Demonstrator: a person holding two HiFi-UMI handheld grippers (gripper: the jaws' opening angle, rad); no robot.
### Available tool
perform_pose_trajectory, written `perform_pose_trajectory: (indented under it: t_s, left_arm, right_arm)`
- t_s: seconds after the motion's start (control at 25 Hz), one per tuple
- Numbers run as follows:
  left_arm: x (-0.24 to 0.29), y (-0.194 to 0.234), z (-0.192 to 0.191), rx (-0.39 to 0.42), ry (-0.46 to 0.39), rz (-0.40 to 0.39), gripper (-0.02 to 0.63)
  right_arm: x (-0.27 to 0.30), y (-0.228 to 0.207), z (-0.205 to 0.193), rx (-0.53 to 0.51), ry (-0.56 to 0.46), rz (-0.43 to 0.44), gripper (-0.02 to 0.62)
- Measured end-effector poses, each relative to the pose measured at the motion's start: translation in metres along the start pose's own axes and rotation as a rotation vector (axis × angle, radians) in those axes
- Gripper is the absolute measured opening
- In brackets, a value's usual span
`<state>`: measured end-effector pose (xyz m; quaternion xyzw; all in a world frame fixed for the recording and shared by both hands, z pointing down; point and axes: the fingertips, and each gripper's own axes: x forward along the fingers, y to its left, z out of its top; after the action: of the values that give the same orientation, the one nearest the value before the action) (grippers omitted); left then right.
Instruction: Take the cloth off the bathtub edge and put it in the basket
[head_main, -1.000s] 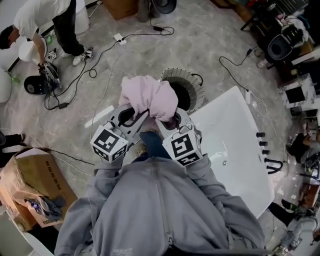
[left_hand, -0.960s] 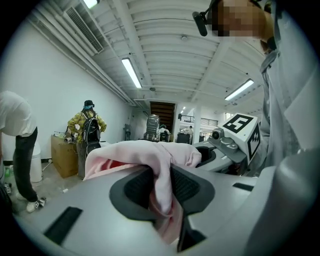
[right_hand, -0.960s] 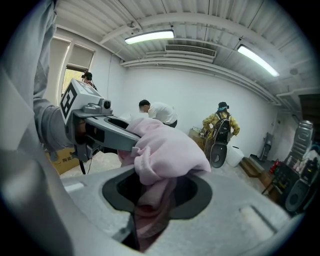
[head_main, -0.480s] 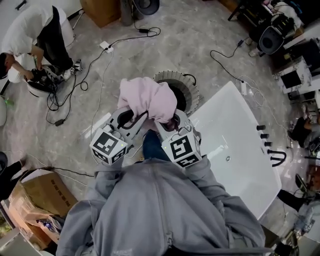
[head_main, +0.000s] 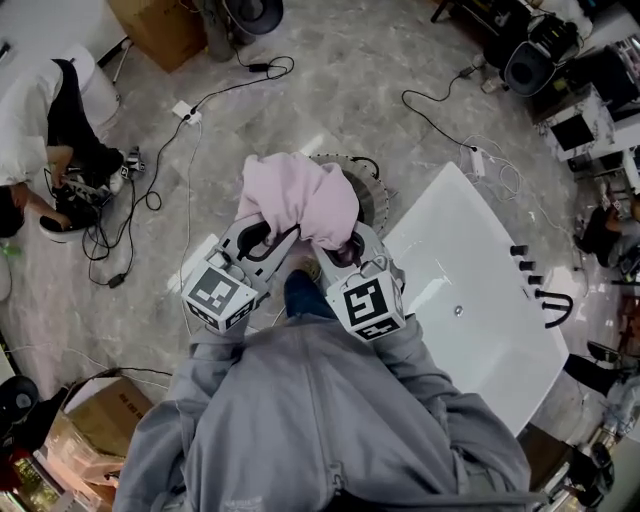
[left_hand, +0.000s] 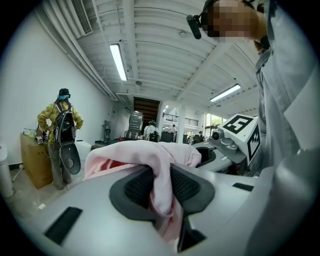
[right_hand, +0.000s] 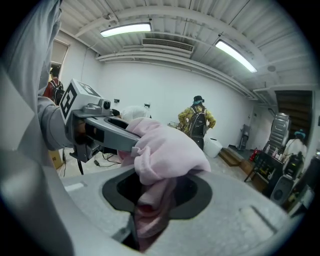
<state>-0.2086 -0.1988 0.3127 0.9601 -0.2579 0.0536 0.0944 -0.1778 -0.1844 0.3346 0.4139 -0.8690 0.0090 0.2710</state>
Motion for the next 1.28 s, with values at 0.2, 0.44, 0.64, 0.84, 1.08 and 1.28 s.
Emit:
perform_pose_trajectory:
  t_s: [0.2, 0.44, 0.64, 0.84, 1.08, 1.28]
  left_arm:
    - [0.040, 0.032, 0.004, 0.006, 0.004, -0.071, 0.089]
    - [0.103, 0.043, 0.016, 0.015, 0.038, -0.174, 0.089]
    - [0.154, 0.039, 0.028, 0.014, 0.069, -0.270, 0.089]
    - [0.169, 0.038, 0.016, 0.026, 0.081, -0.358, 0.089]
    - [0.174, 0.039, -0.001, 0.028, 0.111, -0.452, 0.089]
    - [0.177, 0.036, -0.006, 0.051, 0.149, -0.542, 0.089]
  right_arm:
    - [0.025, -0.042, -0.002, 0.033, 0.022, -0.059, 0.126]
    - [0.029, -0.103, -0.014, 0.089, 0.047, -0.134, 0.126]
    - [0.019, -0.149, -0.026, 0.142, 0.076, -0.204, 0.126]
    - [0.022, -0.154, -0.044, 0.181, 0.100, -0.282, 0.126]
    - [0.026, -0.150, -0.057, 0.232, 0.132, -0.355, 0.126]
    - [0.026, -0.148, -0.063, 0.291, 0.143, -0.414, 0.126]
